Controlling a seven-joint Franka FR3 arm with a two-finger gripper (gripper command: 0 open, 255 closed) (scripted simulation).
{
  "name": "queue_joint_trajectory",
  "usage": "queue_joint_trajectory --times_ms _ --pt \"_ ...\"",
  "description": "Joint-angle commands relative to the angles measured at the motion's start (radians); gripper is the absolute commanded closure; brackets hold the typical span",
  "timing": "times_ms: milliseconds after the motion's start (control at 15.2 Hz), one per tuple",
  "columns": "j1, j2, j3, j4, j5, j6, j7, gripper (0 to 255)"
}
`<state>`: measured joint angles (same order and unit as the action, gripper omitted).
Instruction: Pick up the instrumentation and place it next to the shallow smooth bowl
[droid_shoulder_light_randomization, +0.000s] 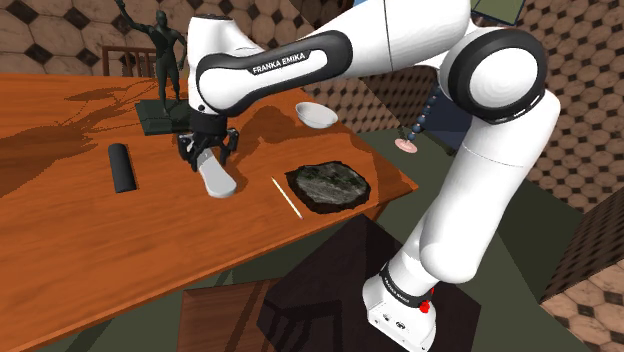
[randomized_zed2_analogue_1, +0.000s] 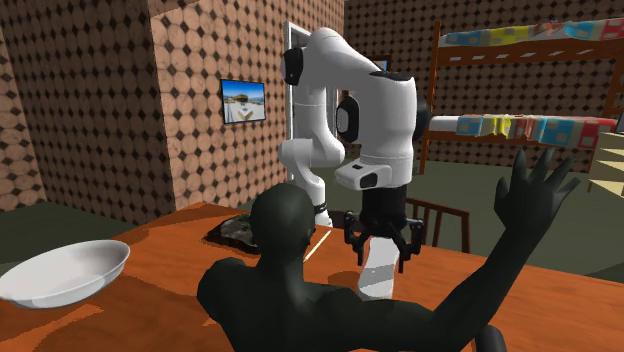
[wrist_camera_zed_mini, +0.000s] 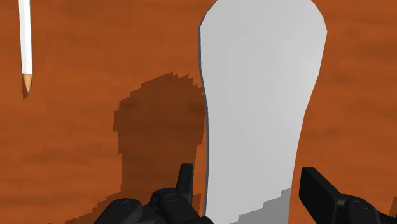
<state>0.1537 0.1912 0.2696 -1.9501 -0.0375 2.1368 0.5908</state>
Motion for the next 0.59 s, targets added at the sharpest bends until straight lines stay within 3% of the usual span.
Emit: queue_joint_trajectory --times_ms 0,528 --pt "0.0 -0.011 0.002 0.014 0.004 -0.025 0.0 255" --pt "-0.002 -0.048 0.004 0.078 0.016 -0.124 -0.007 255"
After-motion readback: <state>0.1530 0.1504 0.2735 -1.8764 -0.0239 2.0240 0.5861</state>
